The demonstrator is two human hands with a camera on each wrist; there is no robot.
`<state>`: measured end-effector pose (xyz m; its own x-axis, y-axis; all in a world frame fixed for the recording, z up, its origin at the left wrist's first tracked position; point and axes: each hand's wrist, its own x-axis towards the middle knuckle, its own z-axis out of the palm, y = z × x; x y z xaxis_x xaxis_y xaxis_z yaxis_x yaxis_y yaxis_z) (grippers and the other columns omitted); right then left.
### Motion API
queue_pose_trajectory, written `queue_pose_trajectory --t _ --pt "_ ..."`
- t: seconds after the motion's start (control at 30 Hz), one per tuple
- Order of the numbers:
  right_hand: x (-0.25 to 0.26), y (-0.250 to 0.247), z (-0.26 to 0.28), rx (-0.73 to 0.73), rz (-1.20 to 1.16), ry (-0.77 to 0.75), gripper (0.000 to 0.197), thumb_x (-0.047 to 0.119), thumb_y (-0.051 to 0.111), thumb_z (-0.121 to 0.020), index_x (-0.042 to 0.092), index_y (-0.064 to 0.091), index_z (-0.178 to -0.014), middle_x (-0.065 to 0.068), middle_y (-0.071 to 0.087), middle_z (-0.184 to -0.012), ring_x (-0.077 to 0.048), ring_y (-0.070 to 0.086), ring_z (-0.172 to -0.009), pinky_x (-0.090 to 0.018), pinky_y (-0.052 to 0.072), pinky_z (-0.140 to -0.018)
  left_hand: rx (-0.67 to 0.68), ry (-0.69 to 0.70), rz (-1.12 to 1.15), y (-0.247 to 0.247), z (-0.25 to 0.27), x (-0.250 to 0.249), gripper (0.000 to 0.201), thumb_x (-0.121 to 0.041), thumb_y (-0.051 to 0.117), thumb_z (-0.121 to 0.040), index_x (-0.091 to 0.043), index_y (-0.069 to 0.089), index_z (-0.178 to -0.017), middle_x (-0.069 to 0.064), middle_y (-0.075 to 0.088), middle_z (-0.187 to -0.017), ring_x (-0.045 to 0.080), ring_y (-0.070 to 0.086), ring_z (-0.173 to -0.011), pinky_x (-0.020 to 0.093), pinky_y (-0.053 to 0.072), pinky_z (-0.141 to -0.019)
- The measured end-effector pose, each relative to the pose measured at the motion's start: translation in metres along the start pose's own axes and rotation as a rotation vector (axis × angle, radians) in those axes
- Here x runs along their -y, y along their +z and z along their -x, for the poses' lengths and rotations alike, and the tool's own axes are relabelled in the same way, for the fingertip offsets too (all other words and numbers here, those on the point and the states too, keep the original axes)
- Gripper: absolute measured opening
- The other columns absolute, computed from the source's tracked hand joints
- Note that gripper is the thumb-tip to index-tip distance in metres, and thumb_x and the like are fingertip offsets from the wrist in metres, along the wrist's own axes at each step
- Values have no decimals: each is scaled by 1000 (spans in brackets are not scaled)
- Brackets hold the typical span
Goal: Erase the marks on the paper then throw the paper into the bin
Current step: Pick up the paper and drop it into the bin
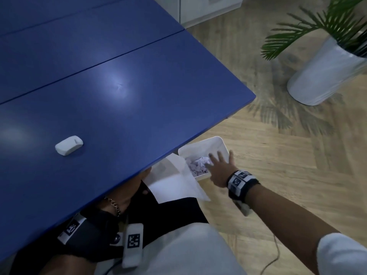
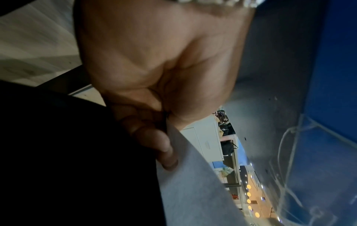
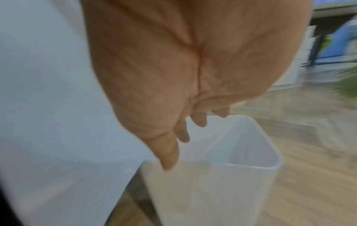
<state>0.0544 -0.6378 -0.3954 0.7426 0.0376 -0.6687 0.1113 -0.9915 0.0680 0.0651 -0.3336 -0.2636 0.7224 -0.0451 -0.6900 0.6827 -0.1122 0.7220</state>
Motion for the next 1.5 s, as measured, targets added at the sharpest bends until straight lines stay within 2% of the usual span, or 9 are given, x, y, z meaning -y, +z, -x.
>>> queue_pose_trajectory --t 0.17,0.27,0.43,0.57,0.77,0.93,1.03,1.27,1.5 --pt "-30 -47 26 -248 -856 -45 48 42 60 -104 30 55 -151 0 55 -155 -22 50 -145 -42 40 -120 121 -117 117 0 13 -6 18 -17 68 -99 -11 77 -112 15 75 -124 36 69 -111 48 52 -96" --pt "-31 -78 60 -97 -1226 -227 49 43 70 -98 38 59 -146 16 61 -147 -7 54 -141 -36 42 -120 273 -144 198 4 25 -17 25 -9 63 -99 -13 85 -88 16 77 -115 28 74 -96 40 58 -91" --pt "-26 -101 102 132 -1166 -405 24 28 68 -103 18 71 -125 -7 78 -120 -23 75 -104 -42 55 -95 340 -32 123 5 45 -27 34 -14 66 -100 -12 68 -134 9 72 -133 26 69 -123 45 49 -111" --pt "-35 -107 122 54 -1047 -370 17 24 69 -102 10 77 -107 -18 79 -109 -21 74 -87 -39 56 -84 382 -24 54 5 65 -26 29 -13 59 -102 -4 72 -125 17 76 -123 27 75 -106 37 58 -94" --pt "-58 -134 184 -101 -998 -306 20 24 69 -102 6 75 -95 -17 72 -85 -22 63 -74 -39 48 -73 556 76 50 -7 92 -19 53 -52 72 -92 -20 71 -134 7 71 -136 26 68 -126 44 54 -106" --pt "-71 -165 255 -139 -1022 -327 40 35 71 -98 -4 69 -107 -36 70 -101 -31 64 -82 -48 47 -76 925 231 -229 -25 119 -9 40 0 72 -93 -2 68 -133 20 67 -138 36 65 -127 46 49 -112" --pt "-66 -194 297 -210 -1077 -381 20 18 66 -104 3 74 -114 -28 77 -107 -32 74 -91 -43 57 -82 972 364 -281 -34 138 -14 33 2 77 -91 -1 70 -123 21 74 -118 29 69 -109 39 54 -96" --pt "9 -258 312 -525 -1417 -568 30 8 61 -100 2 71 -128 -20 75 -125 -32 75 -106 -37 63 -89 678 632 134 -71 189 -30 64 -58 90 -73 -14 77 -118 17 71 -120 26 62 -98 33 49 -85" --pt "162 -290 264 -603 -1459 -657 26 19 65 -103 13 70 -128 -9 78 -116 -34 74 -109 -57 57 -100 -79 740 295 -156 242 -60 25 -20 69 -95 -16 77 -119 10 78 -120 33 75 -111 47 61 -95"
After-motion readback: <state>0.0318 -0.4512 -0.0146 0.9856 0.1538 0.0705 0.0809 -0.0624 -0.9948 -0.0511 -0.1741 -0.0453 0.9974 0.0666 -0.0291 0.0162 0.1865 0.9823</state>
